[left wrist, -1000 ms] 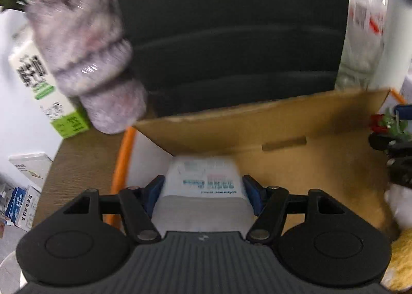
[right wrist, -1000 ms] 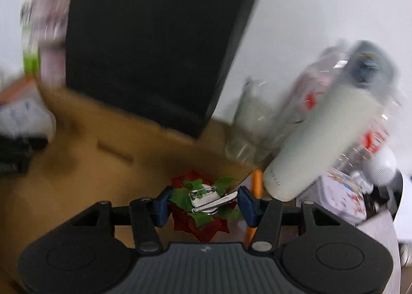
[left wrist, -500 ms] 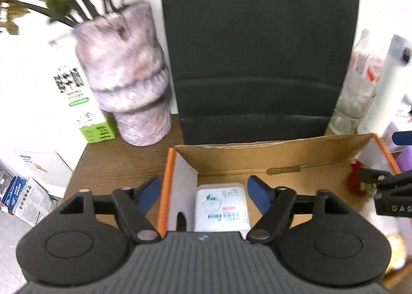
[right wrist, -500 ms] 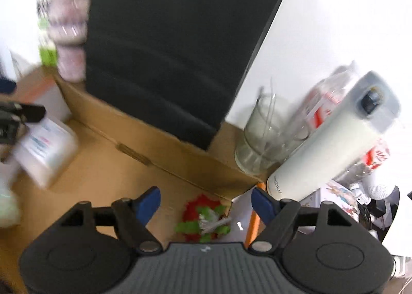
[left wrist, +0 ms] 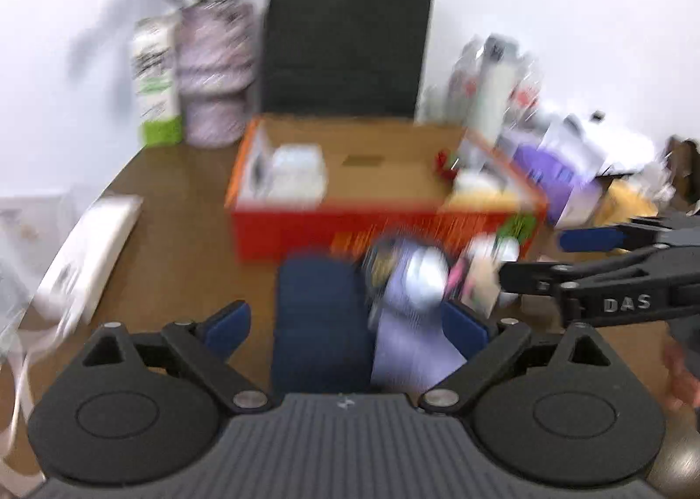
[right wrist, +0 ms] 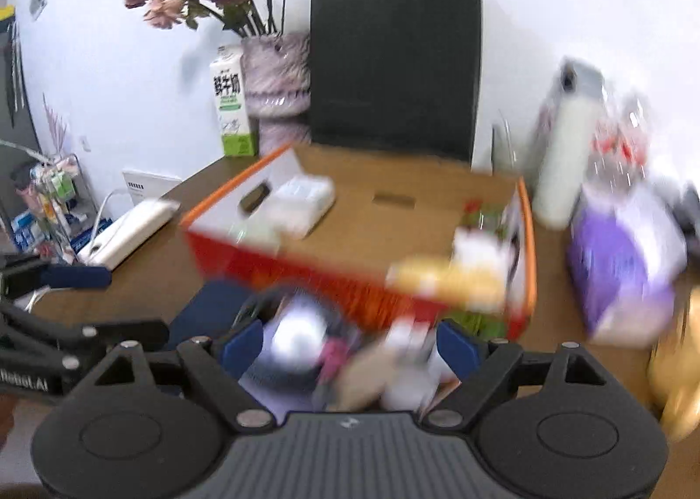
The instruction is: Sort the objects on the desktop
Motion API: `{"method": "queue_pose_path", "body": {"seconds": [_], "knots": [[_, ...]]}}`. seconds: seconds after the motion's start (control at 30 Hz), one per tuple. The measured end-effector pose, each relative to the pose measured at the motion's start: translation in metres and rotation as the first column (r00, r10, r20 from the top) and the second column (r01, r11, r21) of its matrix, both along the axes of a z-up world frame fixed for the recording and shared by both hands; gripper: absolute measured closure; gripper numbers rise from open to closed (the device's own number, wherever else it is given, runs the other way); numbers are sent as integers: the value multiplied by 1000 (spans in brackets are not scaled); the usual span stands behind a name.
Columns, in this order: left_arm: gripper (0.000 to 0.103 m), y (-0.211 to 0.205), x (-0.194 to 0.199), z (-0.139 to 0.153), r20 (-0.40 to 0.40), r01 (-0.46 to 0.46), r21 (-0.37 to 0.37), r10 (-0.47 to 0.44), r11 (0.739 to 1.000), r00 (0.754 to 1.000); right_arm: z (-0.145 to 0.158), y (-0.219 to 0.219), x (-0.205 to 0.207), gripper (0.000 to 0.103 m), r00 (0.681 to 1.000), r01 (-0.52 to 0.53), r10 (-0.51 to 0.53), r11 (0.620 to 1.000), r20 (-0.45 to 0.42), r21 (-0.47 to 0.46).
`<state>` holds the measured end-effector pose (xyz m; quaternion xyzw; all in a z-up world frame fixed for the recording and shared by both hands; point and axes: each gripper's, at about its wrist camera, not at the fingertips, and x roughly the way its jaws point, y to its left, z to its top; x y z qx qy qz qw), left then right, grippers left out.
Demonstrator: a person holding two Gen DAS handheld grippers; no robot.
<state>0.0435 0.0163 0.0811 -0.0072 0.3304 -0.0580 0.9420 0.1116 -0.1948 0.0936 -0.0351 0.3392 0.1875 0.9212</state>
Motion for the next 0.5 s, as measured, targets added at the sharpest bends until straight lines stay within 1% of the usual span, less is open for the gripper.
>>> {"method": "queue_pose_path", "body": {"seconds": [0.07, 0.13, 0.2, 0.27, 0.3, 0.33, 0.4, 0.5], "knots": [[6, 1, -30, -12, 30, -30, 1, 30, 1000, 999, -17, -3, -32, 17, 999, 38, -38, 999, -11, 25], [3, 3, -53, -22, 52, -23, -23, 24, 999, 998, -29, -5, -59, 17, 997, 63, -62, 997, -37, 52], [2, 8, -69, -35, 48, -41, -67, 44, 997, 998, -43, -7, -85, 17, 994, 96, -90, 992, -68, 86], [2, 13, -78, -47, 30, -60, -105, 64, 993, 998, -52, -8, -109, 17, 993, 111, -105, 989, -56, 102], [2, 15, -81, -51, 25, -68, -113, 71, 991, 997, -56, -7, -122, 15, 994, 109, -105, 988, -39, 112], [2, 16, -85, -55, 17, -84, -111, 86, 990, 996, -59, -6, -133, 14, 994, 106, -103, 987, -27, 118], [2, 14, -94, -60, 3, -88, -84, 88, 993, 996, -64, 0, -151, 7, 997, 73, -73, 993, -5, 97], [2, 10, -111, -63, 25, -97, -24, 97, 995, 995, -68, 5, -172, 7, 998, 63, -64, 995, 10, 73]]}}
